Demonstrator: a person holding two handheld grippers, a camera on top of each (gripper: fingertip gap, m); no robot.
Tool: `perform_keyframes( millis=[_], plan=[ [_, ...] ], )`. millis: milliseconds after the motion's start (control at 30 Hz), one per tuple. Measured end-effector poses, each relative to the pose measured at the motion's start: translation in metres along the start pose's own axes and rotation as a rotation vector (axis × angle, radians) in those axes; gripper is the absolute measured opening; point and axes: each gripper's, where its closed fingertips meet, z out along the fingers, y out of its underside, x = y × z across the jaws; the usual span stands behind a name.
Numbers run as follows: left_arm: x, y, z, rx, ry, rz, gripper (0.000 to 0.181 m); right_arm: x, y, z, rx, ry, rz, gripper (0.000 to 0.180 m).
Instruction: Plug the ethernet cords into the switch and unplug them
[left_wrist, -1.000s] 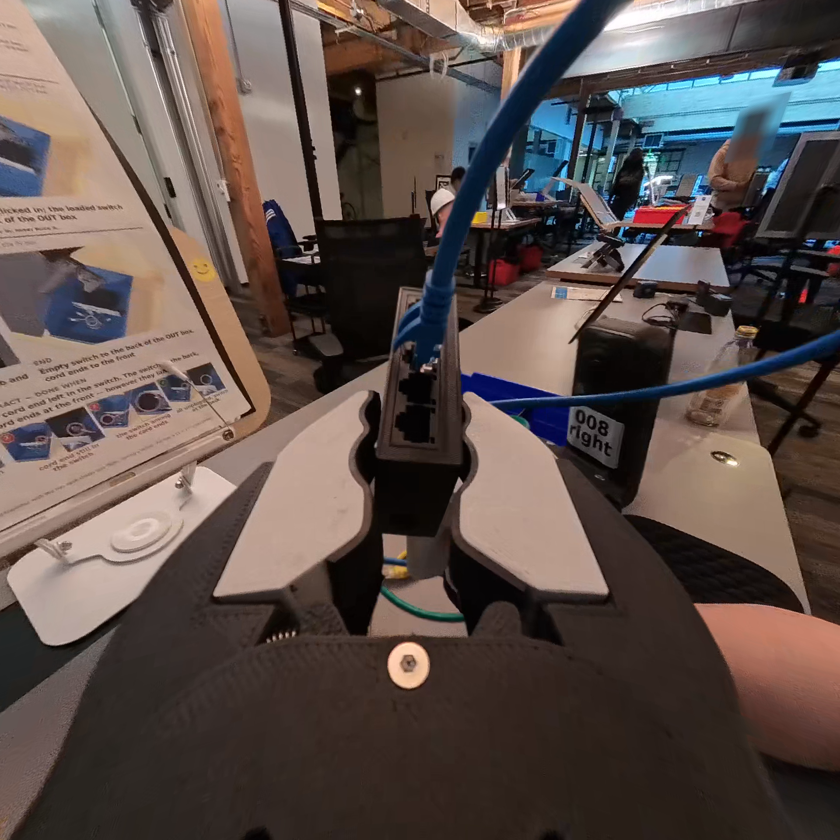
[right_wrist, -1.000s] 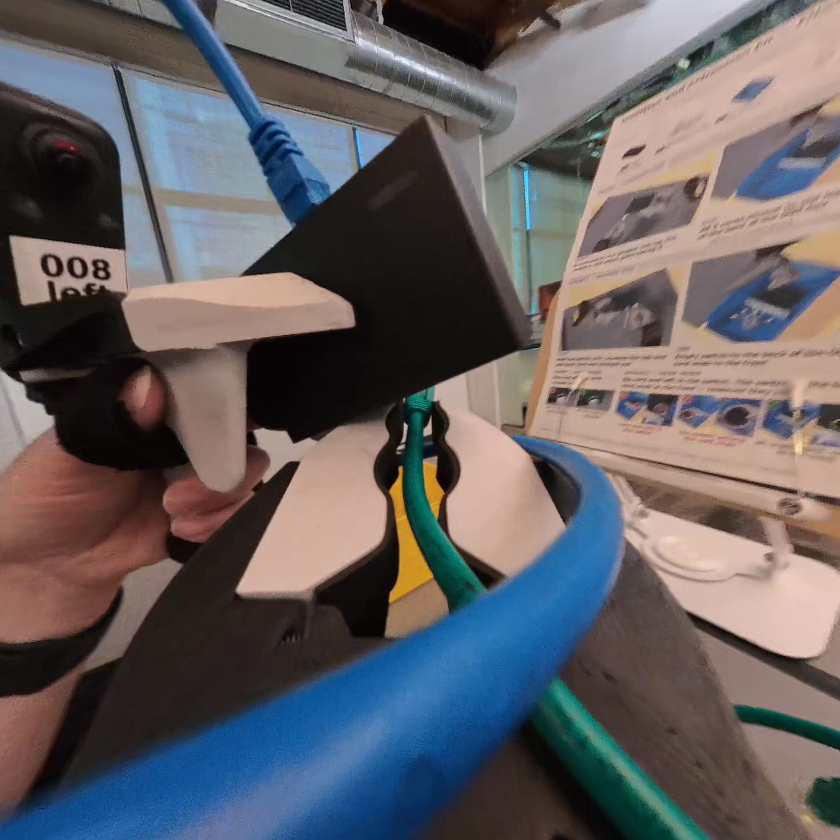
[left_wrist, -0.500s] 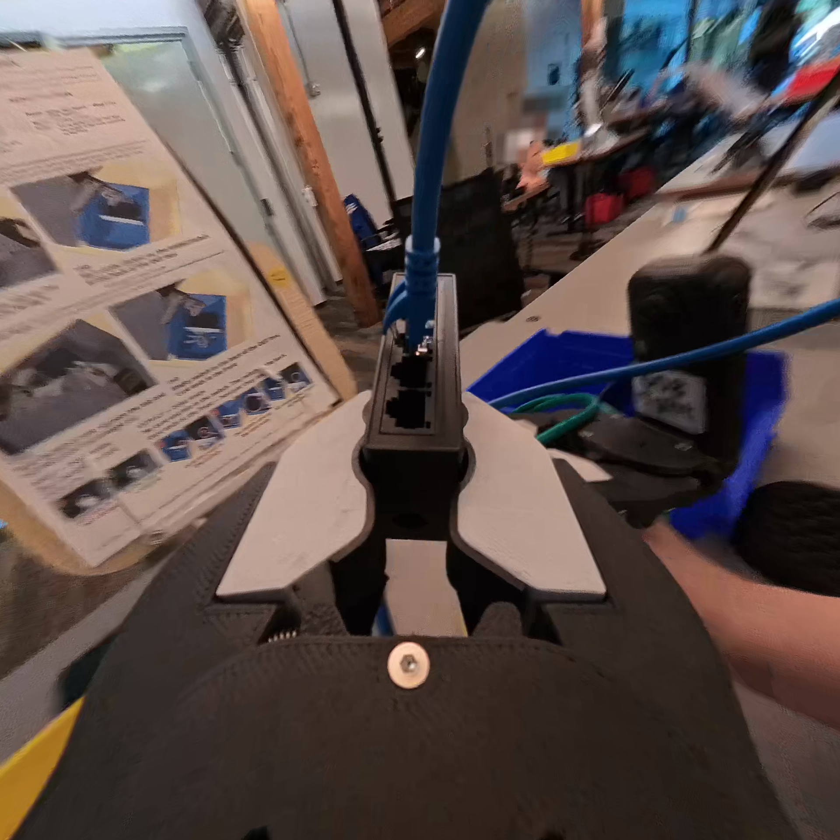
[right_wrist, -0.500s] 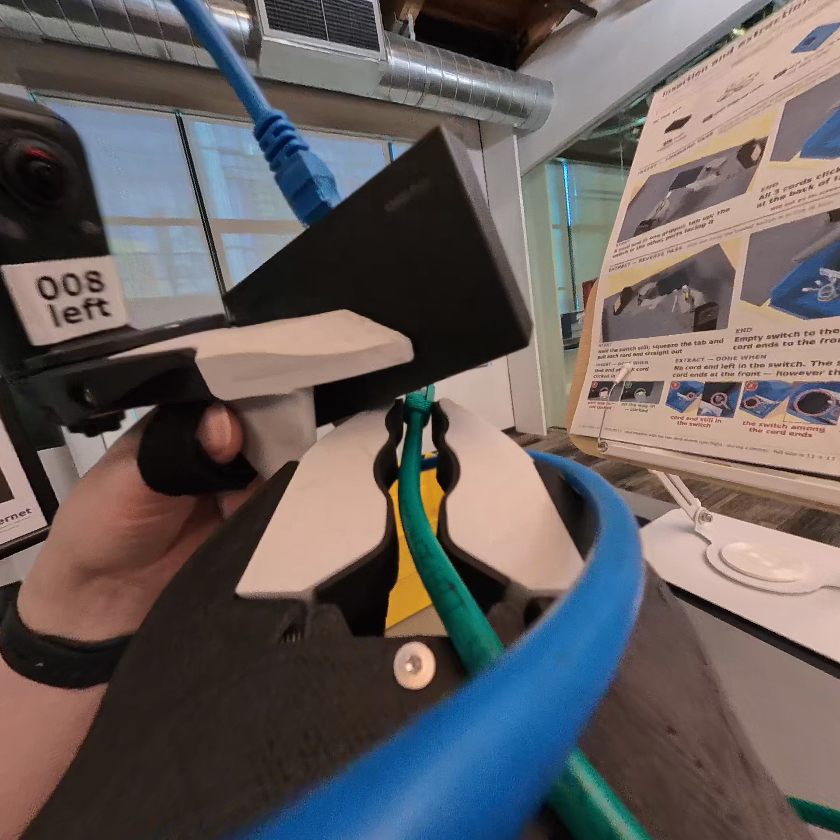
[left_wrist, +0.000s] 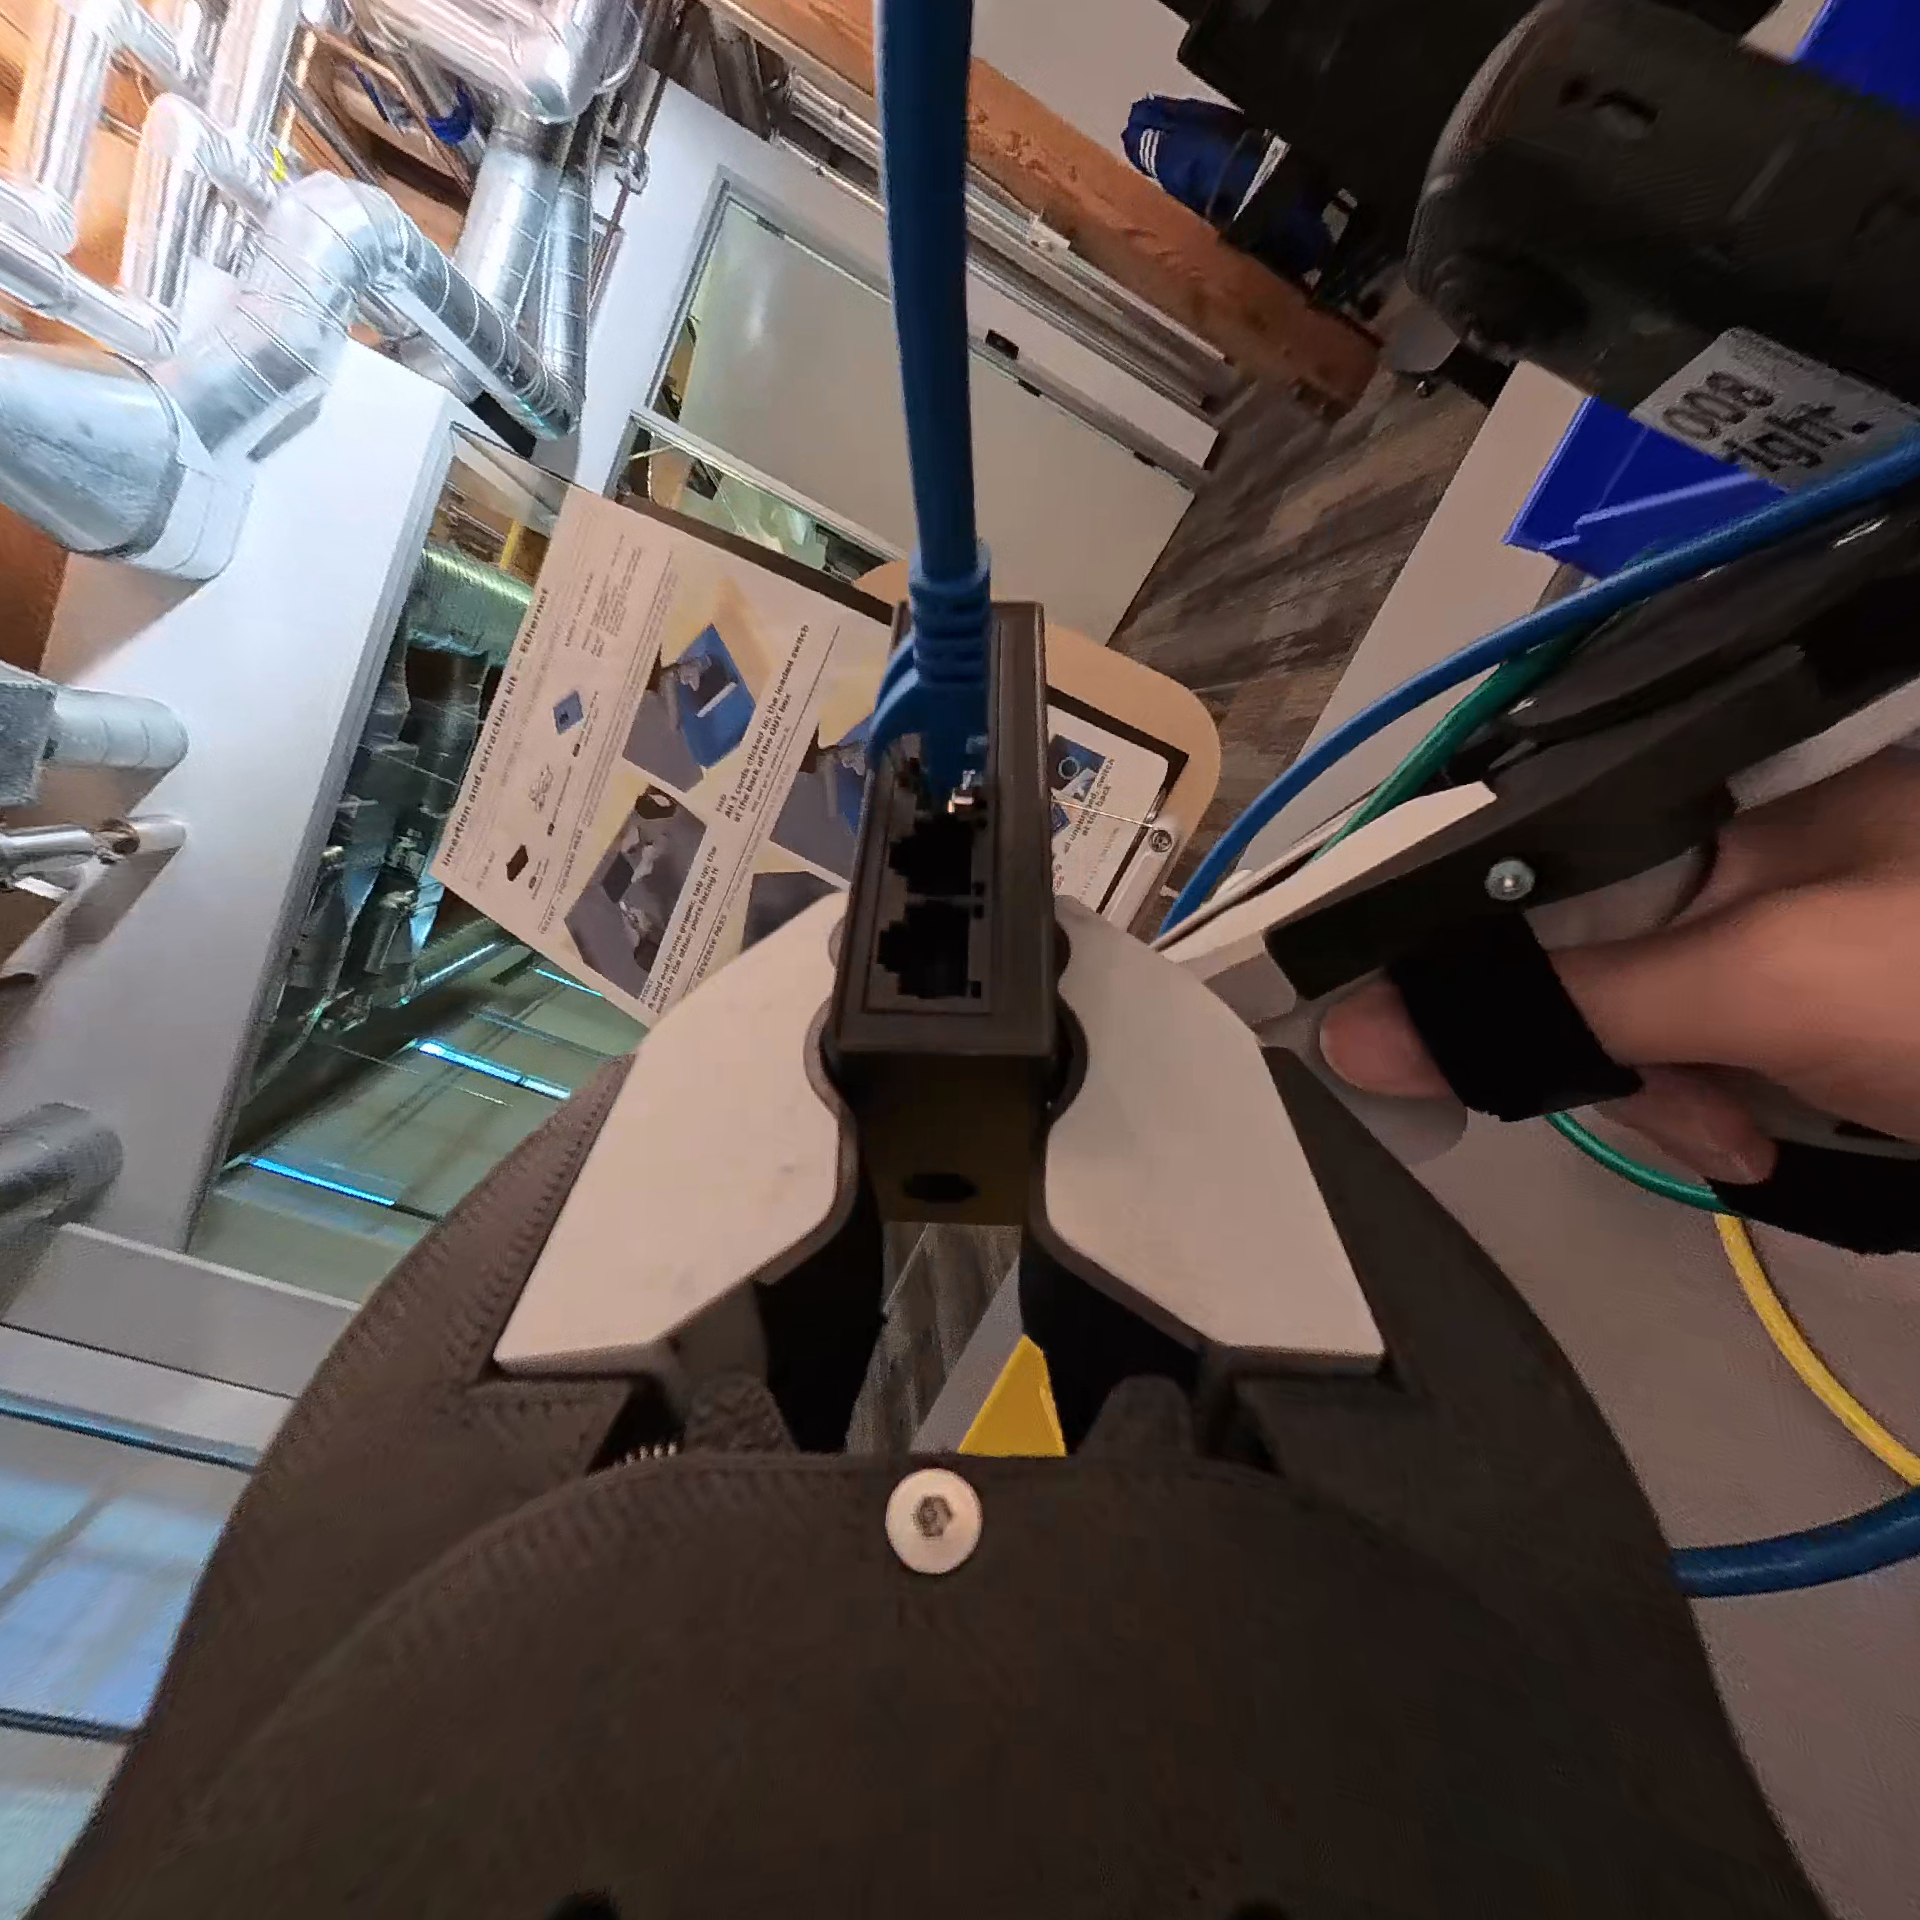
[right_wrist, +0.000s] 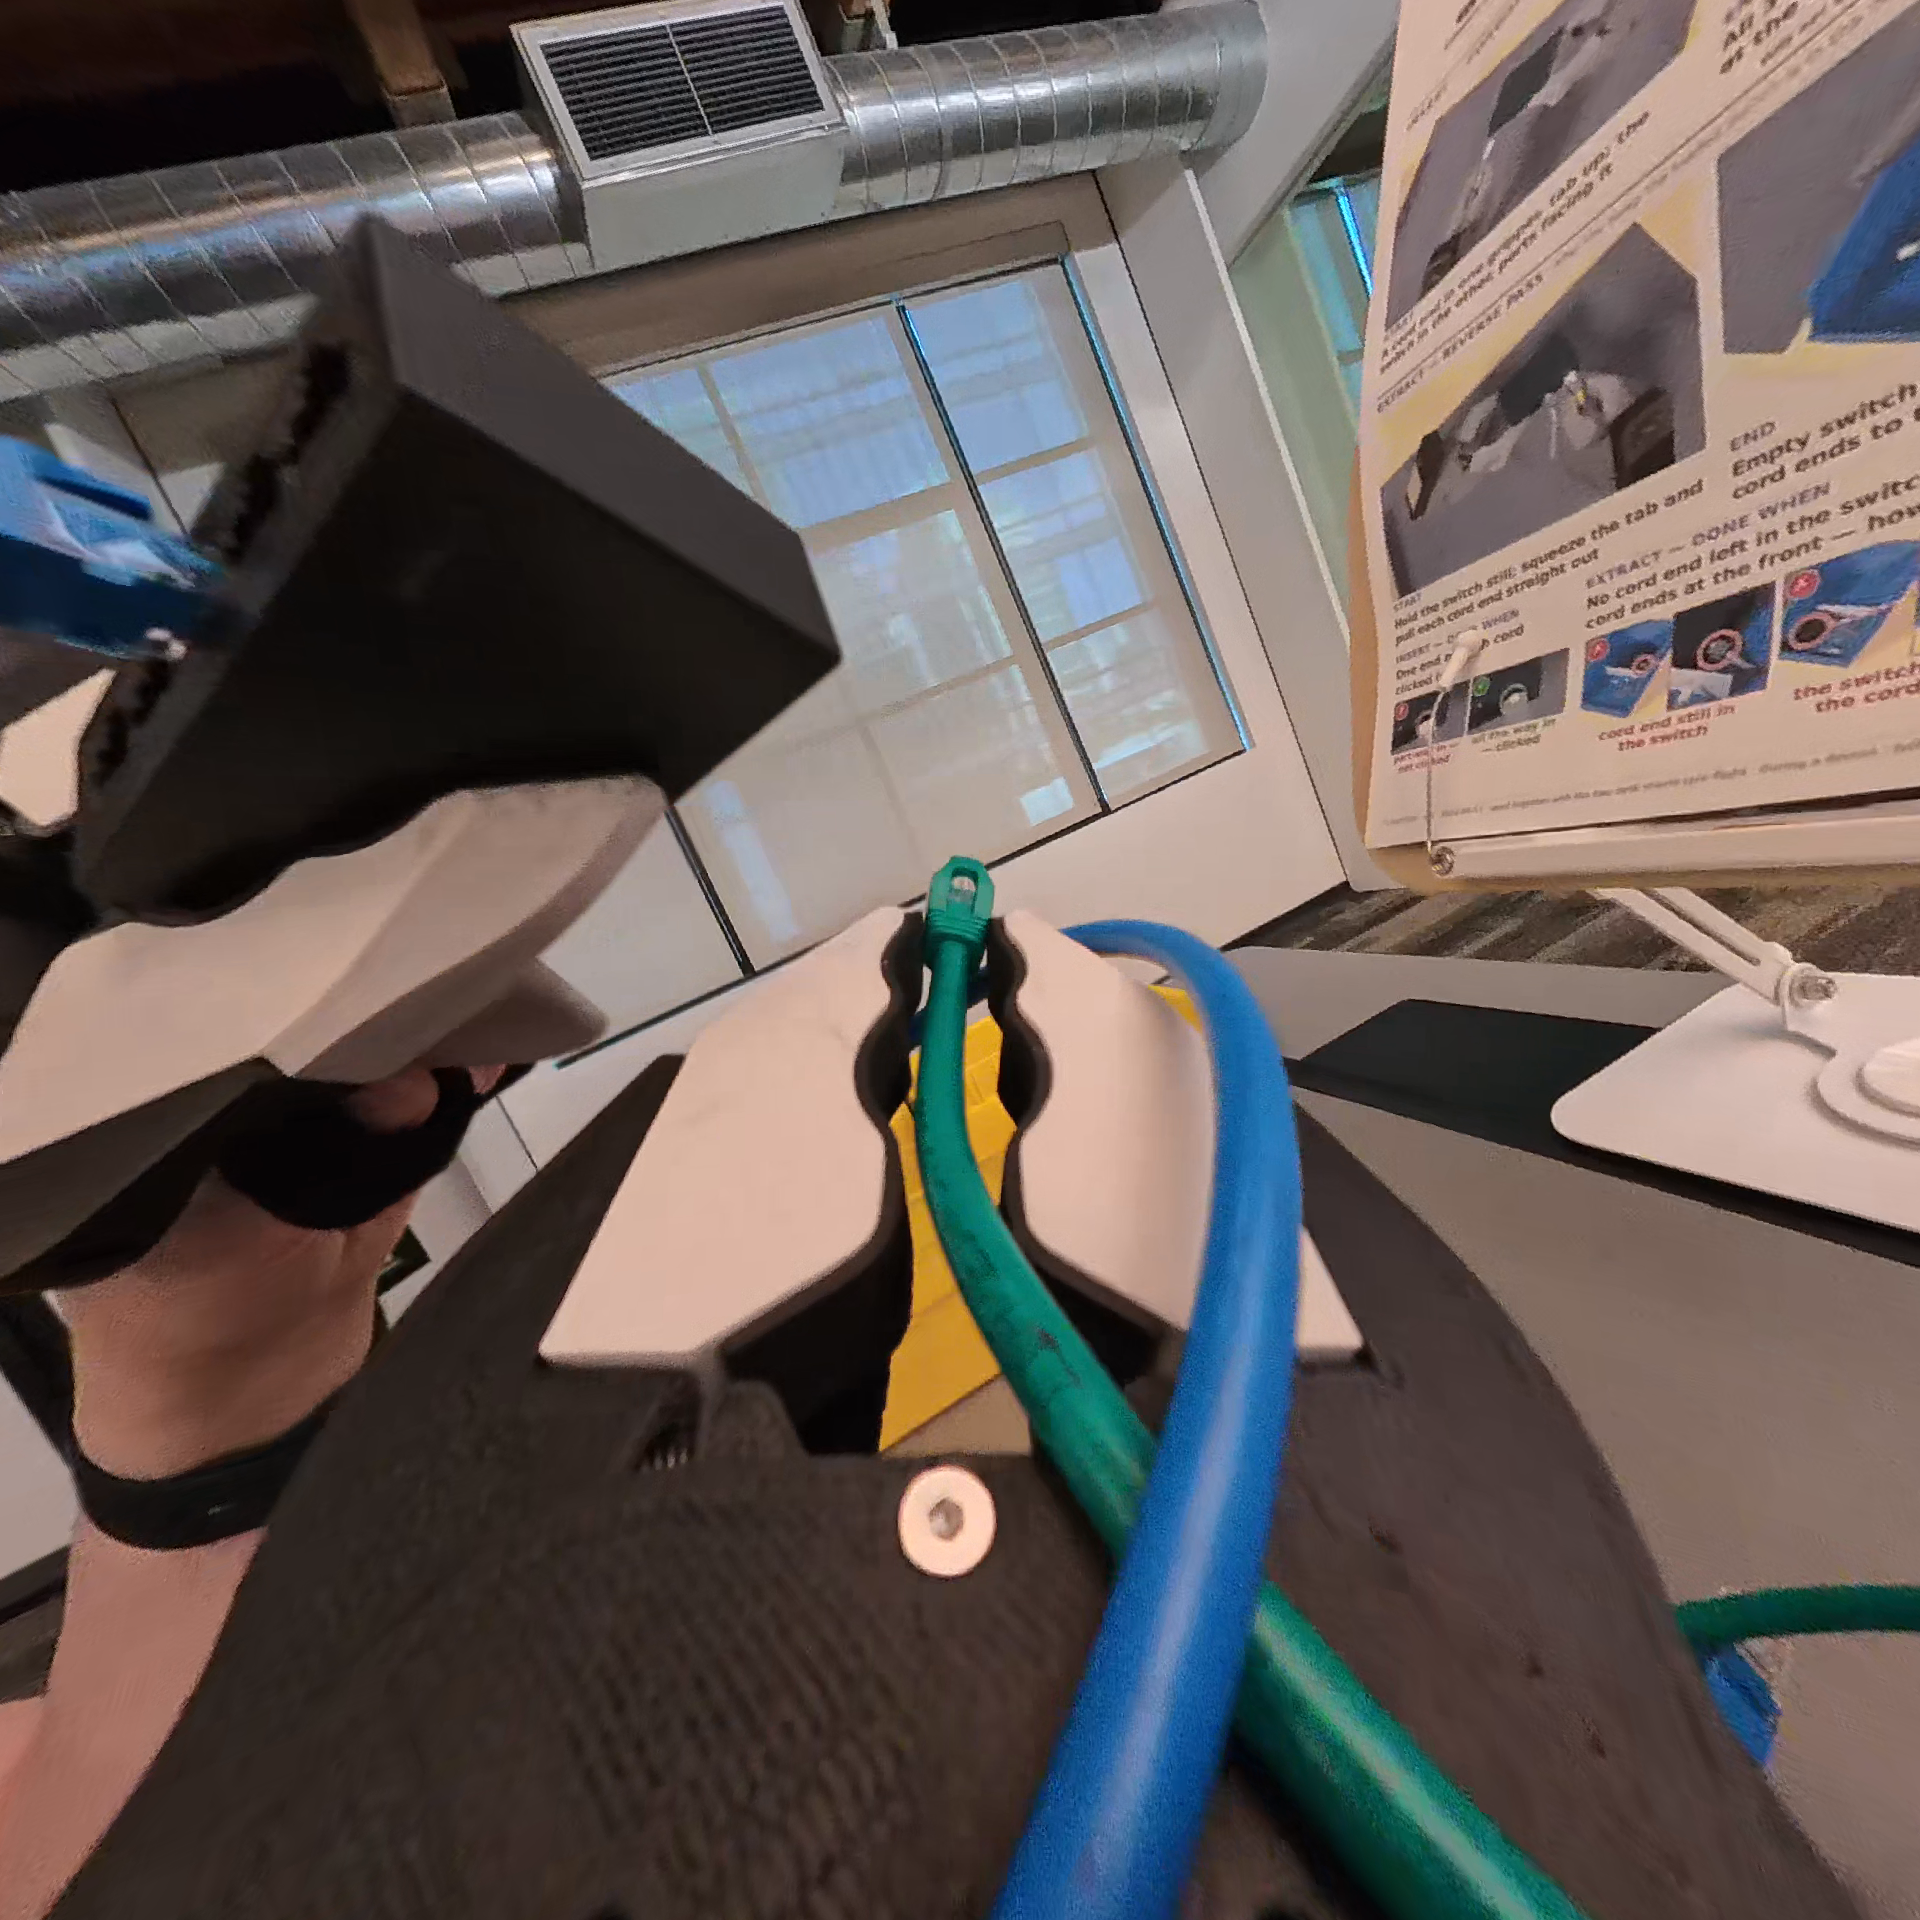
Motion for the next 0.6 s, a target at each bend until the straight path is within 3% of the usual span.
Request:
perform_keyframes(
  millis=[200, 400, 600],
  plan=[
    [-0.037, 0.028, -0.004, 0.046, -0.023, -0.211, 0.028, -0.014, 0.005, 0.005, -0.071, 0.018, -0.149, 0.011],
    [-0.071, 0.078, -0.01, 0.08, -0.019, -0.461, 0.028, -0.066, 0.008, 0.016, -0.151, -0.031, -0.573, 0.012],
    [-0.073, 0.1, -0.007, 0.037, -0.04, -0.414, 0.028, -0.127, 0.0, 0.017, -0.154, -0.118, -0.819, 0.012]
  ],
)
